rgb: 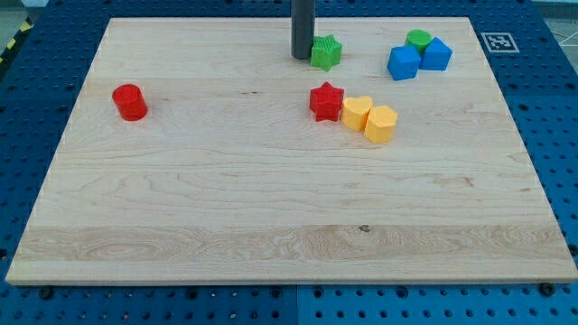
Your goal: Push green star closer to green circle
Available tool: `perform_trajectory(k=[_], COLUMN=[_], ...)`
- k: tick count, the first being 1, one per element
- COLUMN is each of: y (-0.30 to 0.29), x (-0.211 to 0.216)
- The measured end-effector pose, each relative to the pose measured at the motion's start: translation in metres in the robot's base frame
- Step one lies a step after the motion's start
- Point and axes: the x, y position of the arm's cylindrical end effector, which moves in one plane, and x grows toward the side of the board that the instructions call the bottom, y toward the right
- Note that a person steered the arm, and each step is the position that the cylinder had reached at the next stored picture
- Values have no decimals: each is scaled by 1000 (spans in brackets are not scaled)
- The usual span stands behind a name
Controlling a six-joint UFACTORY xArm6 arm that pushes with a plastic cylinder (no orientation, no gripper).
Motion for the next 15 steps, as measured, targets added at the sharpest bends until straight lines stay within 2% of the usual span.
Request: perform_trajectory(k=[2, 4, 5, 7, 8, 9, 12, 14, 15], y=[21, 92, 87, -15, -24, -10, 75, 36, 50], x=[28, 30, 30, 23, -4, -16, 7, 2, 0])
